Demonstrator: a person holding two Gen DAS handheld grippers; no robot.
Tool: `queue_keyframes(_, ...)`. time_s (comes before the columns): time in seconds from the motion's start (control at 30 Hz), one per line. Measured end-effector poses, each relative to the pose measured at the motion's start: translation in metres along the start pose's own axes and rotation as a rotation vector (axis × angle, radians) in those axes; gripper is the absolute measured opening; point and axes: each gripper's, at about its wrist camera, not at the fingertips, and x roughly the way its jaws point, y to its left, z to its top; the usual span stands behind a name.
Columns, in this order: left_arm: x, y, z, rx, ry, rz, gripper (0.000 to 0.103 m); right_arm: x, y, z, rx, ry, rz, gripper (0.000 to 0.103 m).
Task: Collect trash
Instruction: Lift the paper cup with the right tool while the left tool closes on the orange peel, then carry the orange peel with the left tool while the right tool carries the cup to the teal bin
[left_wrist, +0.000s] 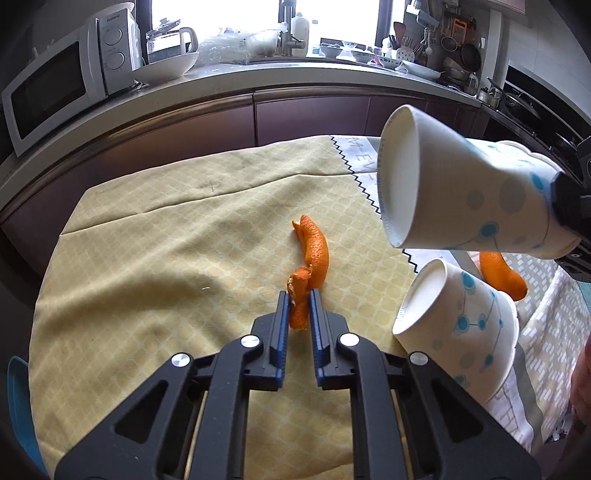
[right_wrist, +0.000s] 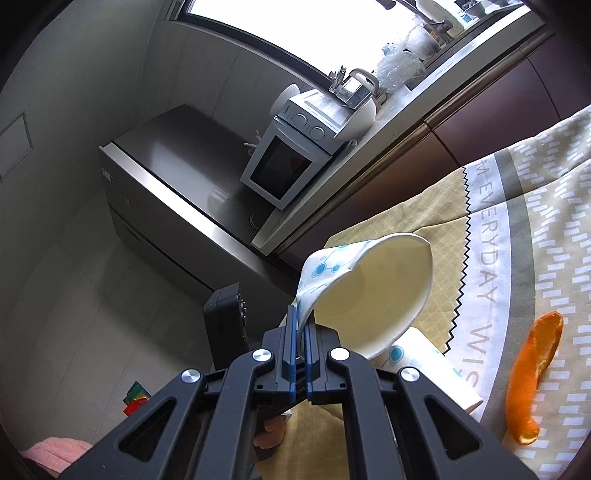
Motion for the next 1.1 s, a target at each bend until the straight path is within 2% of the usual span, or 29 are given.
queue_keyframes(0.4, -0.075, 0.010, -0.027, -0.019, -0.108, 0.011, 0.008, 0.010, 0.025, -0.012, -0.064, 0.020, -0.016, 0.003)
queue_keyframes(0.53, -0.098, 0.021, -0.043, -0.019, -0.113, 0.011, 0.008, 0.015, 0.032, -0.016, -0.075, 0.031, 0.002, 0.003)
queue_keyframes(0.6, -0.105, 0.027, -0.053, -0.013, -0.103, -0.014, 0.009, 0.018, 0.035, -0.018, -0.079, 0.038, 0.010, 0.003)
queue_keyframes(0.67, -0.105, 0.031, -0.065, 0.001, -0.071, -0.032, 0.014, 0.023, 0.038, -0.021, -0.081, 0.050, 0.016, 0.003)
queue_keyframes(0.7, -0.102, 0.031, -0.071, 0.012, -0.053, -0.015, 0.034, 0.024, 0.039, -0.022, -0.083, 0.053, 0.014, 0.003)
queue_keyframes(0.73, -0.099, 0.030, -0.077, 0.022, -0.041, 0.004, 0.048, 0.026, 0.040, -0.023, -0.084, 0.058, 0.015, 0.003)
queue_keyframes(0.97, -0.077, 0.023, -0.086, 0.064, -0.011, -0.026, 0.046, 0.036, 0.040, -0.030, -0.076, 0.084, 0.005, 0.003)
queue_keyframes(1.0, -0.074, 0.021, -0.086, 0.064, -0.001, -0.038, 0.042, 0.036, 0.040, -0.031, -0.076, 0.084, 0.004, 0.003)
queue_keyframes(1.03, -0.071, 0.021, -0.088, 0.060, 0.009, -0.045, 0.030, 0.036, 0.041, -0.031, -0.077, 0.084, 0.001, 0.003)
queue_keyframes(1.1, -0.068, 0.021, -0.089, 0.045, 0.018, -0.052, 0.026, 0.037, 0.042, -0.032, -0.078, 0.086, 0.000, 0.003)
